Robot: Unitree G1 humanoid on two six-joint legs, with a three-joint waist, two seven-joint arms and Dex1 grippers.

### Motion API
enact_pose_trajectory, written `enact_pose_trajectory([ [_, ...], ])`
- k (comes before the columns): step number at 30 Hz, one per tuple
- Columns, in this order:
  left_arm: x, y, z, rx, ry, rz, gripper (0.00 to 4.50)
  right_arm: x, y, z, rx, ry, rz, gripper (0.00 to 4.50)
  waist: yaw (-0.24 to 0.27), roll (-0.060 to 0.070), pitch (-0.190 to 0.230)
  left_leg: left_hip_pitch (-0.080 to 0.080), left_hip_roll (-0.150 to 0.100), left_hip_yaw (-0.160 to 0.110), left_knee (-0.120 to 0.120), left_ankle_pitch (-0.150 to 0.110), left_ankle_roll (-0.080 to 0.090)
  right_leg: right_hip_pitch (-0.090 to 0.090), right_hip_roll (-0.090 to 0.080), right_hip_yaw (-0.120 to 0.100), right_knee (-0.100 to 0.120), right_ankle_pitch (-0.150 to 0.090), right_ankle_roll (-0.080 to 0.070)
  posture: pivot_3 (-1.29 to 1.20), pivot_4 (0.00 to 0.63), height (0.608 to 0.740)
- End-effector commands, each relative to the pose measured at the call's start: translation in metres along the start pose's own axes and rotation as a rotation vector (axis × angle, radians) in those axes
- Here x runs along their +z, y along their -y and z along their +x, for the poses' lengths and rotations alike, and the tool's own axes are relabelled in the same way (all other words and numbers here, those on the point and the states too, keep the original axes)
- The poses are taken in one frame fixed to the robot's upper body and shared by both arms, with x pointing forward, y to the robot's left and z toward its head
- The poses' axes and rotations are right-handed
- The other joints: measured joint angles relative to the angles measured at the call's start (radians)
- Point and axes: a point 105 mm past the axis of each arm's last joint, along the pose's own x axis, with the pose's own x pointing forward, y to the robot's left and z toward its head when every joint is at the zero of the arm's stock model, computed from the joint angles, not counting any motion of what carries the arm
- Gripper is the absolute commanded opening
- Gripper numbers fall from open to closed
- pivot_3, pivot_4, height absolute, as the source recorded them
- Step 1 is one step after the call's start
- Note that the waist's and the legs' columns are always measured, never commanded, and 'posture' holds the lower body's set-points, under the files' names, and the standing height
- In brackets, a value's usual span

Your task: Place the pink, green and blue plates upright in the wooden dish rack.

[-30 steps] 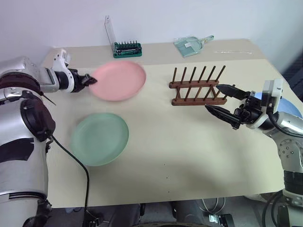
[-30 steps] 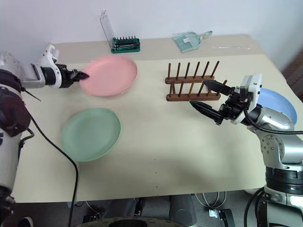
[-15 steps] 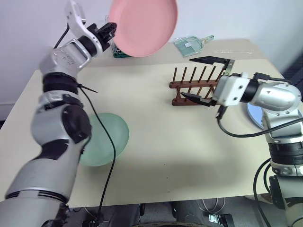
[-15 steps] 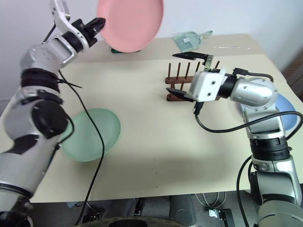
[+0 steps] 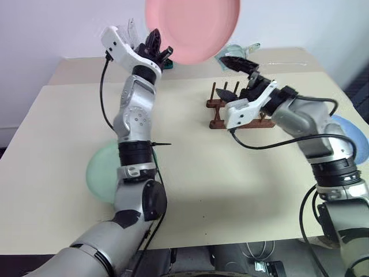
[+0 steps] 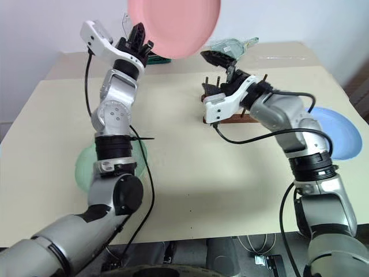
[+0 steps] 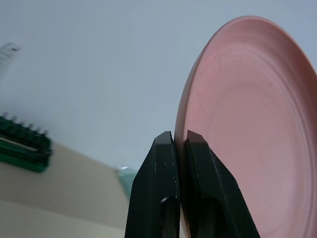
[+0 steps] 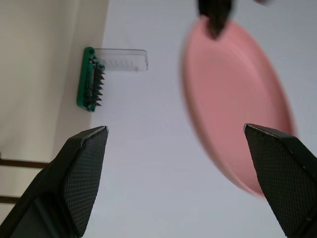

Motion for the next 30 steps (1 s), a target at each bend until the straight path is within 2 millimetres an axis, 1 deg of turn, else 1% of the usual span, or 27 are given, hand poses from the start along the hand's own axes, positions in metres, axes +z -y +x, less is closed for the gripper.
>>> enact_pose_trajectory([
  [1, -0.004, 0.024, -0.004, -0.043, 0.030, -0.037, 0.06, -0.002, 0.013, 0.004, -0.068, -0.022, -0.036, 4.50, 0.003, 0.000, 0.000, 0.000, 0.001, 0.001, 0.000, 0.000, 0.000, 0.000, 0.001, 0.001, 0.000, 0.000, 0.000, 0.00, 0.150, 0.740],
  [4, -0.013, 0.032, -0.005, -0.054, 0.003, -0.012, 0.06, -0.005, 0.017, 0.007, -0.086, -0.041, -0.066, 4.50, 0.006, 0.000, 0.000, 0.001, 0.001, 0.006, -0.001, 0.000, 0.000, 0.000, 0.001, 0.003, 0.000, 0.001, 0.000, 0.00, 0.150, 0.740],
  [8, -0.017, 0.037, -0.008, -0.066, -0.009, 0.017, 0.06, -0.010, 0.019, 0.009, -0.091, -0.061, -0.082, 4.50, 0.008, 0.000, 0.000, 0.001, 0.001, 0.008, -0.001, 0.000, 0.000, 0.000, 0.001, 0.004, -0.001, 0.001, 0.000, 0.00, 0.150, 0.740],
  [10, -0.021, 0.042, -0.009, -0.077, -0.019, 0.024, 0.06, -0.010, 0.017, 0.011, -0.088, -0.062, -0.084, 4.50, 0.008, 0.000, 0.000, 0.001, 0.001, 0.008, -0.001, 0.000, 0.000, 0.000, 0.001, 0.004, -0.001, 0.001, 0.000, 0.00, 0.150, 0.740],
  [16, -0.022, 0.051, -0.011, -0.113, -0.021, 0.067, 0.06, -0.009, 0.018, 0.017, -0.097, -0.057, -0.064, 4.50, 0.007, 0.000, 0.000, 0.002, 0.001, 0.009, -0.001, 0.000, 0.000, 0.000, 0.002, 0.004, -0.001, 0.001, 0.000, 0.00, 0.150, 0.740],
  [19, -0.024, 0.053, -0.012, -0.125, -0.027, 0.075, 0.00, -0.008, 0.018, 0.019, -0.094, -0.048, -0.045, 3.65, 0.007, 0.000, 0.000, 0.002, 0.001, 0.009, -0.001, 0.000, 0.000, 0.000, 0.002, 0.005, -0.001, 0.001, 0.000, 0.00, 0.150, 0.740],
  [20, -0.024, 0.054, -0.012, -0.130, -0.029, 0.073, 0.00, -0.008, 0.018, 0.019, -0.094, -0.048, -0.046, 3.21, 0.007, 0.000, 0.000, 0.002, 0.001, 0.009, -0.001, 0.000, 0.000, 0.000, 0.002, 0.005, -0.001, 0.001, 0.000, 0.00, 0.150, 0.740],
  [26, -0.028, 0.057, -0.013, -0.147, -0.053, 0.079, 0.00, -0.010, 0.018, 0.018, -0.097, -0.059, -0.049, 0.03, 0.007, 0.000, 0.000, 0.002, 0.001, 0.009, -0.001, 0.000, 0.000, 0.000, 0.002, 0.005, -0.001, 0.001, 0.000, 0.00, 0.150, 0.740],
  [27, -0.029, 0.056, -0.013, -0.146, -0.059, 0.075, 0.00, -0.011, 0.018, 0.018, -0.098, -0.060, -0.050, 0.03, 0.007, 0.000, 0.000, 0.002, 0.001, 0.009, -0.001, 0.000, 0.000, 0.000, 0.002, 0.005, -0.001, 0.001, 0.000, 0.00, 0.150, 0.740],
  [30, -0.040, 0.055, -0.012, -0.131, -0.124, 0.051, 0.00, -0.015, 0.017, 0.016, -0.099, -0.076, -0.052, 0.03, 0.007, 0.000, 0.000, 0.002, 0.001, 0.009, -0.001, 0.000, 0.000, 0.000, 0.002, 0.005, -0.001, 0.001, 0.000, 0.00, 0.150, 0.740],
])
